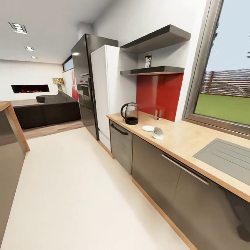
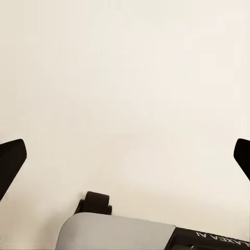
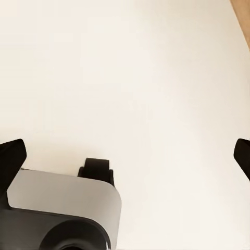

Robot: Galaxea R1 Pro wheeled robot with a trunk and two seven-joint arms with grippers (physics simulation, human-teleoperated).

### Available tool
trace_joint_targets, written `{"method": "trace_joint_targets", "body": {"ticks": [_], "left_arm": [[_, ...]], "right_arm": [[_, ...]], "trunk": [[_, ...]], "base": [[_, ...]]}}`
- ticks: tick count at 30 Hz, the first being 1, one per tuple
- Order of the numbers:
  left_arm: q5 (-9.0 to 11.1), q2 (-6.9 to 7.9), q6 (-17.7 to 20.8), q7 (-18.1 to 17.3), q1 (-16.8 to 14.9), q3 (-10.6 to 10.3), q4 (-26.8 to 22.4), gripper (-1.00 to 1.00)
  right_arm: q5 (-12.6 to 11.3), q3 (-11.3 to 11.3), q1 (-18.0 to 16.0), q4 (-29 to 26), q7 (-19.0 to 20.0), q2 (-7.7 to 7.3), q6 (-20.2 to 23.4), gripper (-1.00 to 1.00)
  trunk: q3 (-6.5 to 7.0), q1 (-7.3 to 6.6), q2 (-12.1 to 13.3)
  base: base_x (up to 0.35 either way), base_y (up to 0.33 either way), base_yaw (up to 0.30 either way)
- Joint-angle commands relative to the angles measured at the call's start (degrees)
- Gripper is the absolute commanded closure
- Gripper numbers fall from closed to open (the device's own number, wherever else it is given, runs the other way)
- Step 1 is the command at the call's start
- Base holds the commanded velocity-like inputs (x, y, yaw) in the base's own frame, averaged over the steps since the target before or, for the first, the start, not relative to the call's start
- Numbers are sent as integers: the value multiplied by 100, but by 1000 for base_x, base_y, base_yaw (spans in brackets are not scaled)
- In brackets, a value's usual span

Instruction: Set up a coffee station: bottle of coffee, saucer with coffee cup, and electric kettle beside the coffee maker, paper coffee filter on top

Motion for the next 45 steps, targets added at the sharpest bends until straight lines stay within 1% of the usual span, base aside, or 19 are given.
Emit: {"method": "trace_joint_targets", "body": {"ticks": [1,8,15,20,23,25,26,27,28,29,30,34,37,38,39,40,43,44,45], "left_arm": [[41,-4,-1,-1,2,9,-7,-100],[40,-4,-1,-1,2,10,-7,-100],[39,-4,-1,-1,2,7,-7,-100],[41,-4,-1,-1,2,8,-7,-100],[40,-4,-1,-1,2,9,-7,-100],[42,-4,-5,-1,2,10,-7,-100],[43,-4,-7,-1,2,10,-7,-100],[44,-4,-7,-1,2,10,-7,-100],[45,-9,-9,-1,2,10,-7,-100],[45,-10,-9,-1,2,10,-7,-100],[46,-11,-9,-1,2,7,-7,-100],[46,-17,-10,-1,2,4,-7,-100],[46,-19,-10,-1,2,2,-7,-100],[46,-20,-10,-1,2,2,-7,-100],[46,-21,-10,-1,2,-2,-7,-100],[46,-21,-10,-1,2,-4,-7,-100],[46,-21,-10,-1,2,-6,-7,-100],[46,-21,-10,-1,2,-6,-7,-100],[46,-21,-10,-1,2,-7,-7,-100]], "right_arm": [[45,1,-3,3,-2,0,-13,-100],[44,1,-3,3,-2,-2,-13,-100],[37,1,-3,1,9,-2,-11,-100],[31,-7,-3,-33,10,41,-18,-100],[29,-7,-5,-125,20,66,-89,-100],[28,-6,-8,-435,43,135,-287,-100],[28,-1,-10,-787,84,205,-418,-100],[28,1,-8,-991,112,233,-466,-100],[22,16,-8,-2310,465,329,-597,-100],[21,31,-7,-2531,560,336,-600,-100],[20,99,-9,-2969,758,346,-594,-100],[20,394,-11,-3888,1051,356,-429,-100],[7,637,-11,-4652,1154,358,-78,-100],[-9,773,-12,-5432,1206,360,387,-100],[-16,873,-66,-6418,1230,368,920,-100],[-13,891,-132,-6663,1231,373,1024,-100],[-9,901,-317,-6921,1227,381,1136,-100],[-7,898,-481,-7023,1226,384,1225,-100],[-5,895,-568,-7059,1224,385,1289,-100]], "trunk": [[-5,3,-2],[-5,3,-2],[-5,3,-2],[-5,3,-2],[-5,3,-2],[-5,3,-2],[-5,3,-2],[-5,3,-2],[-5,3,-2],[-5,3,-2],[-5,3,-2],[-5,3,-2],[-5,3,-2],[-5,3,-2],[-5,3,-2],[-5,3,-2],[-5,3,-2],[-5,3,-2],[-5,3,-2]], "base": [[234,173,159],[113,82,156],[15,11,26],[2,1,3],[0,0,1],[0,0,0],[0,0,0],[0,0,0],[0,0,0],[0,0,0],[0,0,0],[0,0,0],[0,0,0],[0,0,0],[0,0,0],[0,0,0],[0,0,0],[0,0,0],[0,0,0]]}}
